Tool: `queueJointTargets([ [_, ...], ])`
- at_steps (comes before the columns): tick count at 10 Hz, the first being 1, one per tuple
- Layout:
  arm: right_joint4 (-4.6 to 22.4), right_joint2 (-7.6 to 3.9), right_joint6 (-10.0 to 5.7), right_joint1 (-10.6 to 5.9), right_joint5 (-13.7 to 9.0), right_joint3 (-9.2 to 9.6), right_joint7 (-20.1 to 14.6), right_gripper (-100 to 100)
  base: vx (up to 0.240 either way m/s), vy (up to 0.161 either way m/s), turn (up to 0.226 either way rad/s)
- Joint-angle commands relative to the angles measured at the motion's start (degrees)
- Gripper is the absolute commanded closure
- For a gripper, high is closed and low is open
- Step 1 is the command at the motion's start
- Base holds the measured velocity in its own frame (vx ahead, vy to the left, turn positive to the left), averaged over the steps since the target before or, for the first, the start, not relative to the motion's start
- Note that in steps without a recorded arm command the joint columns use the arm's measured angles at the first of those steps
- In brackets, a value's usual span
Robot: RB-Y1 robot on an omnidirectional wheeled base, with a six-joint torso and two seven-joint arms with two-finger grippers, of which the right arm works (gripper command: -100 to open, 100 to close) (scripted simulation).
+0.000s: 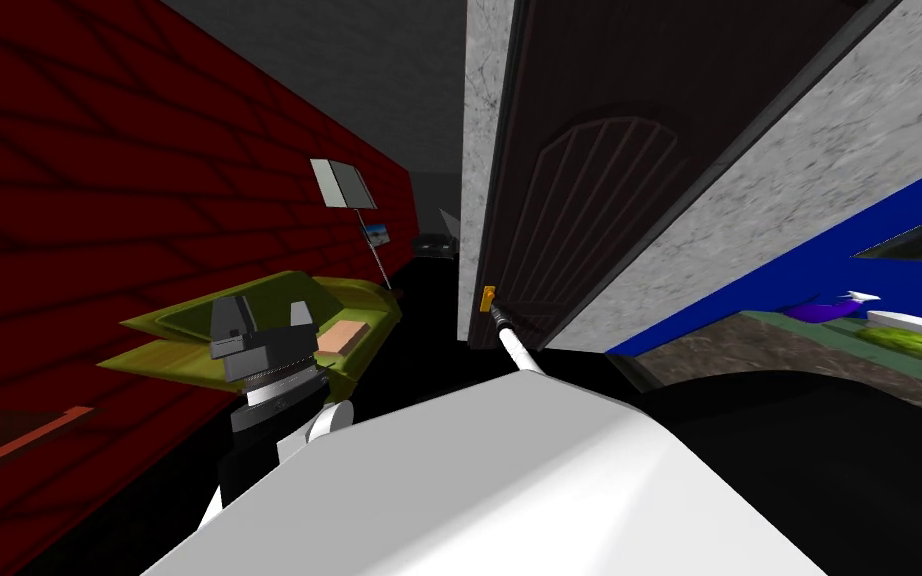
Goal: Pull the door open
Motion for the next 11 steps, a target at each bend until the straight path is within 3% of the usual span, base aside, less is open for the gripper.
queueJointTargets([
  [1,0.2,0.24,1.45,-0.37,2.5,0.02,2.5,-100,-0.058,-0.019,0.088],
  [3,0.7,0.49,4.08,-0.98,6.0,0.31,6.0,-100,-0.087,-0.036,0.119],
  [4,0.7,0.49,4.08,-0.98,6.7,0.31,6.4,-100,-0.08,-0.025,0.046],
  [8,1.6,0.9,8.59,-2.02,13.8,0.79,13.0,-100,-0.092,-0.023,0.095],
  [11,2.1,1.14,11.21,-2.63,18.0,1.07,16.8,-100,-0.085,-0.012,0.074],
])
